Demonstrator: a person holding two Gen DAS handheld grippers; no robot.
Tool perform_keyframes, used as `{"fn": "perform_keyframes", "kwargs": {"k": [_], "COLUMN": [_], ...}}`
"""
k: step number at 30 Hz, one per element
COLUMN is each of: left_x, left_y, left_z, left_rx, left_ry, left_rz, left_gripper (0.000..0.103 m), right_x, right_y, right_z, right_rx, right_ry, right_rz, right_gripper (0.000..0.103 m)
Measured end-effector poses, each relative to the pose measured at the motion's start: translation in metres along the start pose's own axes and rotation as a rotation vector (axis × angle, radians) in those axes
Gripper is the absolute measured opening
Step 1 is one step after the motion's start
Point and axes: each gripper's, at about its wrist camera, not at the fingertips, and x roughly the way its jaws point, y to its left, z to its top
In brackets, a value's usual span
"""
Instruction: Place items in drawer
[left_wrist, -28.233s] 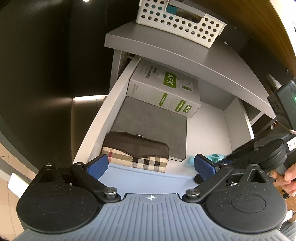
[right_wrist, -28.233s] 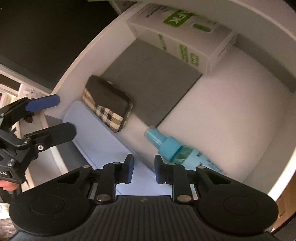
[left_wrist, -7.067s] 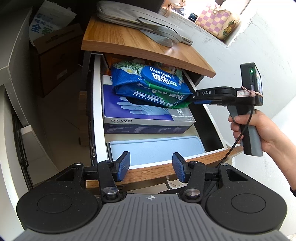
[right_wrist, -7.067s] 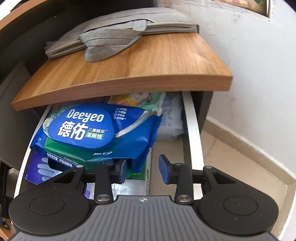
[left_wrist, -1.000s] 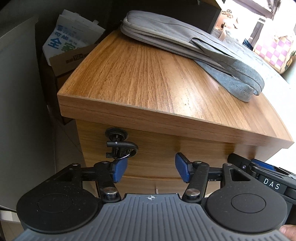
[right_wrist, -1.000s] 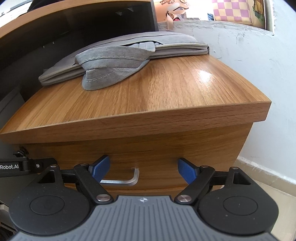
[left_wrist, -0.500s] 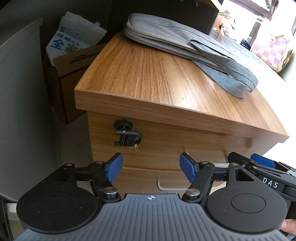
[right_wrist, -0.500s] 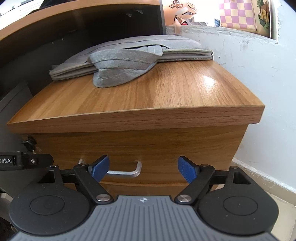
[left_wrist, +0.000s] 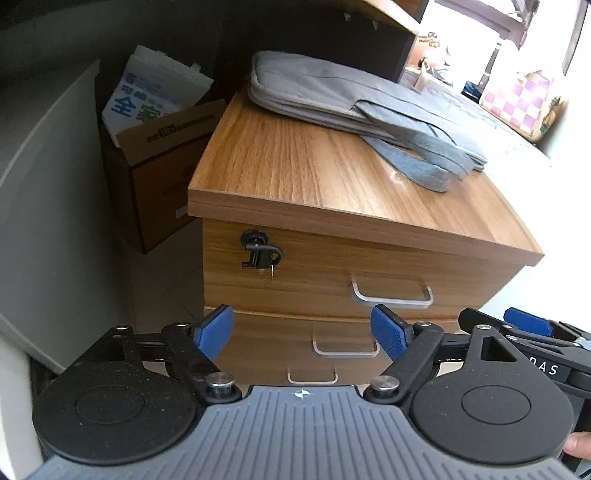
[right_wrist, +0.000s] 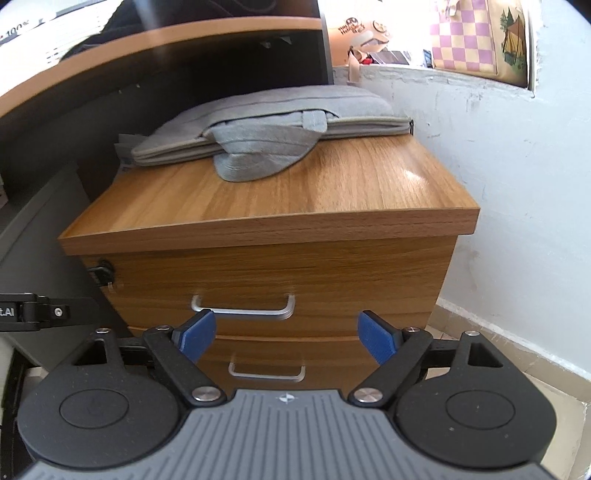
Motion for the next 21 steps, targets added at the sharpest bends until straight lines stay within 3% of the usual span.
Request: {"fn": "perform_keyframes", "kwargs": {"k": [13,21], "left_x": [-0.048,-0.073], "left_y": [-0.011,-0.011], "left_z": [-0.019,-0.034], "left_rx": [0.04,0.054], "left_ry": [-0.011,-0.017], "left_rz": [0.008,0.017], "left_gripper": [0.09,0.093], "right_x": [-0.071,-0.094], "right_y": [0.02,0.018], "right_z": [-0.019,-0.037], "right_rx": [-0.069,-0.037], "right_ry": [-0.055,-0.043], "right_rz": [0.006,-0.006], "right_gripper": [0.095,0.096]}}
